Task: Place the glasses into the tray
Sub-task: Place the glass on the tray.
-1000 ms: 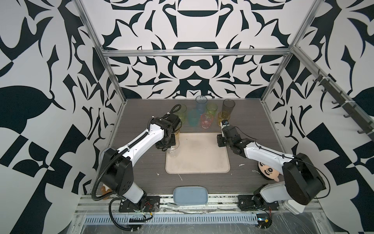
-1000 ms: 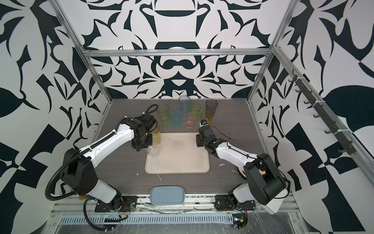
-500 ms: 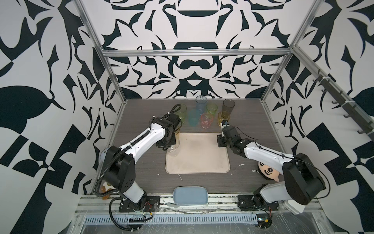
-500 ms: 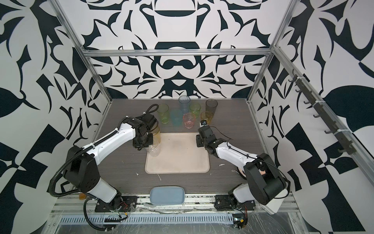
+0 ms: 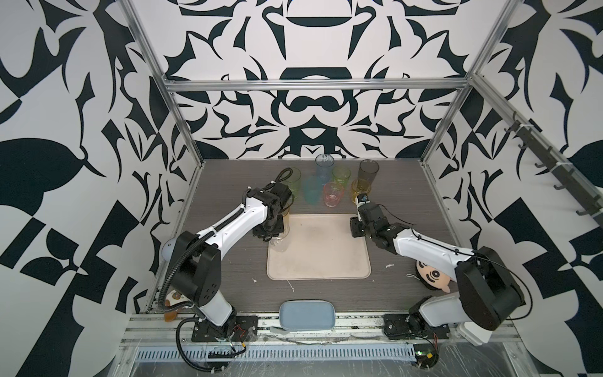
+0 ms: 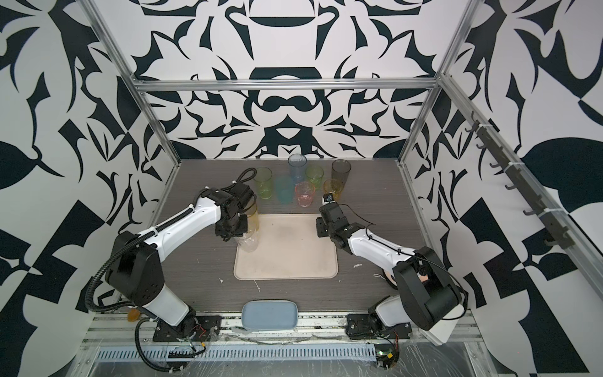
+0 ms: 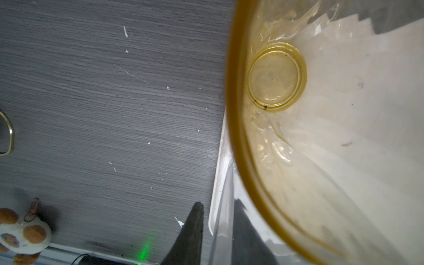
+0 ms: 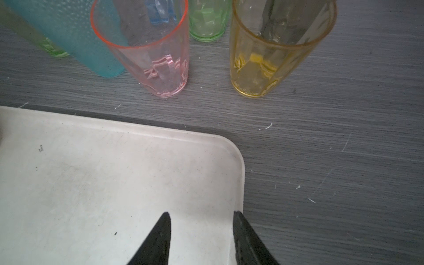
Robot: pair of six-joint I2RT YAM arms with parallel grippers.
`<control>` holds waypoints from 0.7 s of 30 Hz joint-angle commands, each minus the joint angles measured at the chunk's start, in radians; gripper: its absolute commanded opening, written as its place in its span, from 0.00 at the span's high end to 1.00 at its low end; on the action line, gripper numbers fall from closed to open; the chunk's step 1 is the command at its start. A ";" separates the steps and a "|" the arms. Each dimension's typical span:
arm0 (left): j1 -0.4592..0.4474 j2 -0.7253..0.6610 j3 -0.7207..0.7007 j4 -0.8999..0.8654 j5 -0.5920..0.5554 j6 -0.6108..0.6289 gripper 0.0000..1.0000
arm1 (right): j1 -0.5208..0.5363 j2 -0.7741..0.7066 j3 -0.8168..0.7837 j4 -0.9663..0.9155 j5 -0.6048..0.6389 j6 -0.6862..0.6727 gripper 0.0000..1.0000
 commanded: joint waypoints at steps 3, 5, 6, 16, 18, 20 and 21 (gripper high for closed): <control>0.003 -0.038 0.047 -0.062 -0.023 -0.013 0.66 | 0.003 -0.016 0.035 0.006 0.008 0.005 0.53; 0.003 -0.051 0.057 -0.072 -0.027 -0.012 0.64 | 0.001 -0.015 0.035 0.007 0.007 0.006 0.53; 0.003 -0.054 0.061 -0.079 -0.027 -0.011 0.63 | 0.003 -0.015 0.036 0.007 0.007 0.005 0.53; 0.003 -0.101 0.116 -0.128 -0.028 -0.001 0.60 | 0.002 -0.019 0.033 0.007 0.006 0.006 0.53; 0.003 -0.111 0.127 -0.131 -0.024 0.001 0.60 | 0.002 -0.023 0.032 0.008 0.007 0.007 0.53; 0.003 -0.120 0.138 -0.128 -0.016 0.004 0.59 | 0.003 -0.025 0.033 0.008 0.007 0.006 0.53; 0.003 -0.125 0.142 -0.130 -0.016 0.004 0.58 | 0.001 -0.026 0.030 0.008 0.009 0.007 0.53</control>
